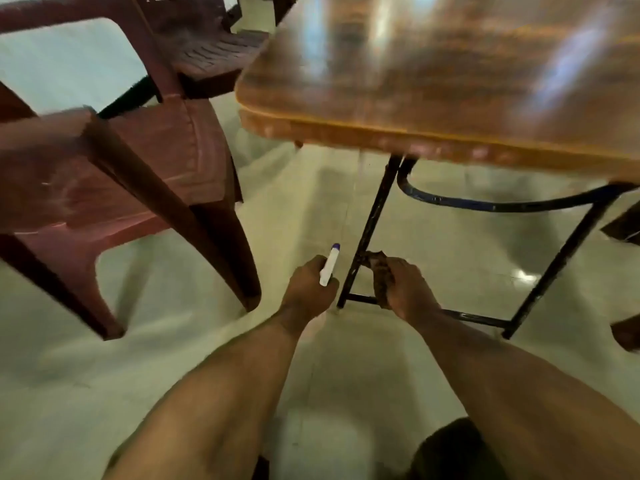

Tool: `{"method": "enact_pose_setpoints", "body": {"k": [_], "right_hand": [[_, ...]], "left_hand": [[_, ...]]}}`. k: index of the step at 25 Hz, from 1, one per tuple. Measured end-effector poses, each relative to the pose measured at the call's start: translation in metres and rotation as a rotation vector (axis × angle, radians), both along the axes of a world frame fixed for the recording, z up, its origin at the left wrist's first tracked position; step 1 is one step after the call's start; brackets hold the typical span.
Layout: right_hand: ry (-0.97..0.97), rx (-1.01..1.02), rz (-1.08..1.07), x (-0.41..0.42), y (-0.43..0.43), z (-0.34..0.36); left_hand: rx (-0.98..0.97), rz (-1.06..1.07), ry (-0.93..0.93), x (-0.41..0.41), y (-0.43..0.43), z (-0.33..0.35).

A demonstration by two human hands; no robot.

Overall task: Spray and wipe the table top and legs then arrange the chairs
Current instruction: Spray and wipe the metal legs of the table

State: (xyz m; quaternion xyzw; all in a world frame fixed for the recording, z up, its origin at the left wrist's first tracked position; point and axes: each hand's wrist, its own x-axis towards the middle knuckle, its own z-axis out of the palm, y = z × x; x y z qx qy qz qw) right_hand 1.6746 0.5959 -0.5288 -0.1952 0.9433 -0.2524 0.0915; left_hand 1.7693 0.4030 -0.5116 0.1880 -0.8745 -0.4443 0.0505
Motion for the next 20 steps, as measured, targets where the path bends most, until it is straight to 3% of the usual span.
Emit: {"method": "enact_pose_setpoints", "body": {"k": [5, 7, 10, 13, 16, 20], "right_hand": [[-0.169, -0.237, -0.306, -0.028, 0.022, -0.028], [-0.300, -0.570, -0.511, -0.040, 0.020, -0.027], [-0.716, -1.193, -0.806, -0.066, 0.016, -0.027], [-0.927, -1.517, -0.718, -0.086, 0.014, -0.028], [-0.845, -1.580, -0.507, -0.093, 0.000, -0.013], [-0.765, -1.404, -0.393, -0.111, -0.023, 0.006]], "left_hand": [[0.055, 0.002, 0.197, -0.049, 0.004, -0.038], [0.095, -0.004, 0.253, -0.062, 0.007, -0.042], [0.137, -0.013, 0.345, -0.078, 0.017, -0.048], [0.231, 0.028, 0.414, -0.084, 0.028, -0.055], [0.319, 0.040, 0.431, -0.091, 0.030, -0.051], [0.317, -0.020, 0.416, -0.108, 0.022, -0.023]]}}
